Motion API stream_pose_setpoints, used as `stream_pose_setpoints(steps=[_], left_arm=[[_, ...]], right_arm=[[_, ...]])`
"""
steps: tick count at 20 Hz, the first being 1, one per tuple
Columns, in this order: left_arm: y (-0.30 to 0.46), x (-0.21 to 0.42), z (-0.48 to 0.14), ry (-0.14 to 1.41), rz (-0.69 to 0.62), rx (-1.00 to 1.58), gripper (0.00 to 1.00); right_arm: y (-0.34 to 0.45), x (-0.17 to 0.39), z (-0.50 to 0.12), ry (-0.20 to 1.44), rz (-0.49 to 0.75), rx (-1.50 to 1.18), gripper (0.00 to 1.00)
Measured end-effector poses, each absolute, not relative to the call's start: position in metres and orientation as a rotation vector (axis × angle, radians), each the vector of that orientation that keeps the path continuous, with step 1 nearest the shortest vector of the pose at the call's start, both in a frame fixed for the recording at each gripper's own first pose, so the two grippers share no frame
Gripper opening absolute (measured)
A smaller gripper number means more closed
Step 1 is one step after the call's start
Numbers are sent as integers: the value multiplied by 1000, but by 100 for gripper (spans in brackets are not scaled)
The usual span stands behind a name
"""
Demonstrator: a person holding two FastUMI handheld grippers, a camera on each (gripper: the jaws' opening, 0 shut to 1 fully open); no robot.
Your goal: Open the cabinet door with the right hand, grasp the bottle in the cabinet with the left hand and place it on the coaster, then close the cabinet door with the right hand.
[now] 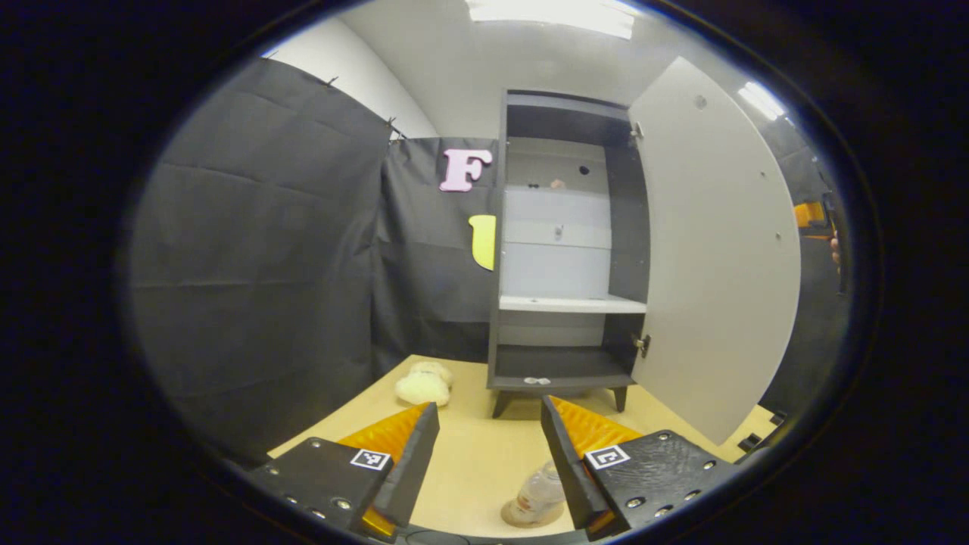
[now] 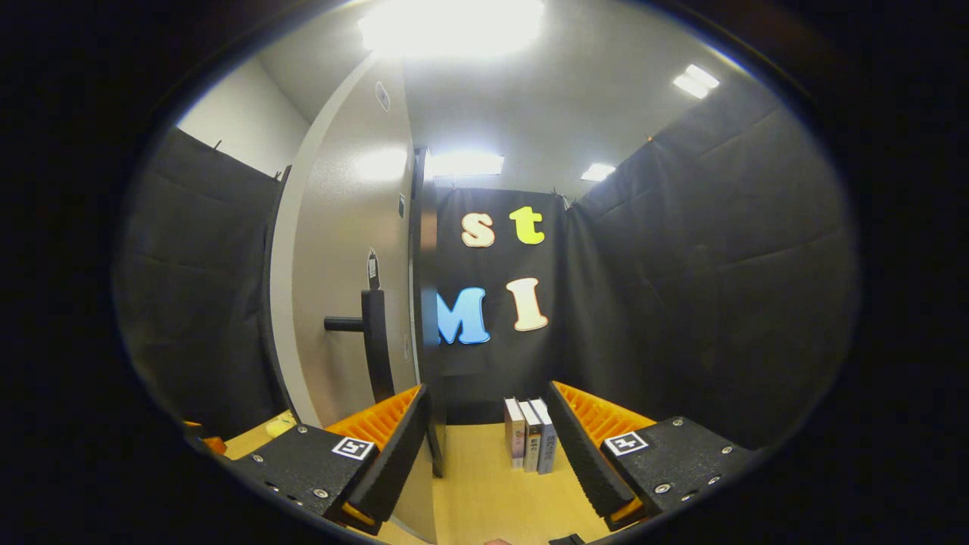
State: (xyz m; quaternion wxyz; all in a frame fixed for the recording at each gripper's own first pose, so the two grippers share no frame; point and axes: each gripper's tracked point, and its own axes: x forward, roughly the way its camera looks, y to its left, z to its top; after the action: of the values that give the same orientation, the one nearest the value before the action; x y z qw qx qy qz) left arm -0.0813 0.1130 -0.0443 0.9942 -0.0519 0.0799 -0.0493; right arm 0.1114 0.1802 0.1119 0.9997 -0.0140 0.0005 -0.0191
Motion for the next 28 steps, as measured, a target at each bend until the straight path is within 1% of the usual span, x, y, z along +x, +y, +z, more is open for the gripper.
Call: stream_pose_setpoints(steps=[2, 3, 4, 6, 8, 9, 10, 12, 13, 16, 17, 18, 20, 21, 22, 24, 25, 28], left_arm=[[133, -70, -40, 144, -94, -81, 77], [141, -66, -39, 138, -95, -74, 74], [147, -60, -39, 135, -98, -72, 77], [155, -53, -44, 139, -107, -78, 77], [163, -48, -47, 141, -113, -88, 74], [167, -45, -50, 145, -117, -93, 81], [169, -43, -55, 150, -122, -96, 74], [177, -38, -61, 159, -127, -94, 74], [180, -37, -62, 159, -129, -95, 77], [190, -33, -70, 164, -133, -103, 78], [193, -32, -71, 165, -134, -107, 77], [196, -32, -74, 168, -133, -109, 74], [208, -29, -81, 171, -131, -111, 77], [213, -30, -83, 172, -131, -111, 77], [219, -30, -85, 172, -129, -109, 75], [230, -30, -87, 170, -126, -105, 75], [236, -30, -87, 168, -125, -105, 77], [255, -32, -88, 164, -112, -102, 77]], right_arm=[[173, 113, 115, -15, -88, -48, 93], [173, 113, 114, -14, -101, -47, 94], [174, 112, 113, -11, -113, -40, 93], [174, 110, 114, -12, -137, -32, 93], [170, 109, 115, -16, -169, -45, 92], [169, 109, 115, -17, -180, -47, 92], [170, 108, 115, -16, -185, -45, 92], [174, 107, 114, -13, -187, -38, 93], [176, 107, 114, -13, -189, -35, 93], [180, 106, 114, -16, -193, -36, 92], [182, 105, 114, -16, -192, -37, 92], [184, 105, 114, -16, -189, -38, 92], [191, 106, 114, -18, -176, -37, 92], [194, 106, 114, -20, -168, -35, 92], [198, 106, 114, -23, -160, -35, 92], [206, 107, 114, -27, -142, -37, 92], [210, 108, 114, -25, -130, -32, 92], [224, 113, 112, -27, -89, -19, 92]])
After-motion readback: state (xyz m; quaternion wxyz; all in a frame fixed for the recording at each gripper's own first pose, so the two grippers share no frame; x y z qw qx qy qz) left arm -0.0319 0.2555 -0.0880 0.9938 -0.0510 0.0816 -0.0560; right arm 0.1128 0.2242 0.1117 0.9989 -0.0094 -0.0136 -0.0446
